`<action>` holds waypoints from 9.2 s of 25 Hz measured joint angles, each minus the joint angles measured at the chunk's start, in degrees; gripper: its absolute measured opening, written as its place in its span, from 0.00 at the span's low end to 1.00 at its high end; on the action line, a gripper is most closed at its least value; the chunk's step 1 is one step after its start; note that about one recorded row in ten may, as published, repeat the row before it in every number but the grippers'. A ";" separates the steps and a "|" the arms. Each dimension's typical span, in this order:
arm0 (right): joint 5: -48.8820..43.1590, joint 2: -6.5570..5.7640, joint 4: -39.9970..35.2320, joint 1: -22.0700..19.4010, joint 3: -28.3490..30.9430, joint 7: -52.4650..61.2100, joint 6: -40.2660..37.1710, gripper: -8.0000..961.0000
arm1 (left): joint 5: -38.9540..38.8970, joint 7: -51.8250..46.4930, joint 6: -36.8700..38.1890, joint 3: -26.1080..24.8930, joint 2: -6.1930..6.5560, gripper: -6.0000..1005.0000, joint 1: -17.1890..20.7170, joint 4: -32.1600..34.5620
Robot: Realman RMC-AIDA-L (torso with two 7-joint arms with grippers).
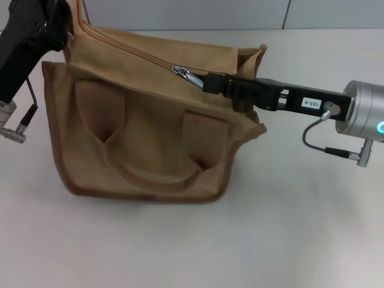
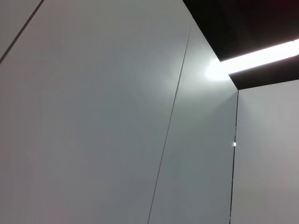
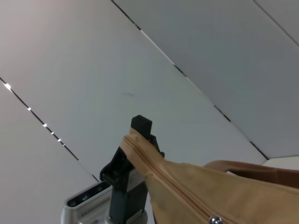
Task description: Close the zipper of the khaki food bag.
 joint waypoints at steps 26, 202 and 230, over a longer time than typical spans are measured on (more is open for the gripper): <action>0.04 0.06 1.86 2.15 -1.32 0.56 -0.77 0.38 | 0.10 0.10 0.15 0.53 -0.07 0.00 -0.35 -0.12; -11.15 -1.33 0.62 3.23 10.33 1.05 -3.80 0.01 | -0.34 8.17 1.51 -3.73 0.03 0.00 1.53 -7.68; -9.09 -0.09 -3.07 5.39 2.58 -2.56 1.93 0.46 | 0.14 7.70 3.21 -3.49 0.11 0.00 2.17 -7.76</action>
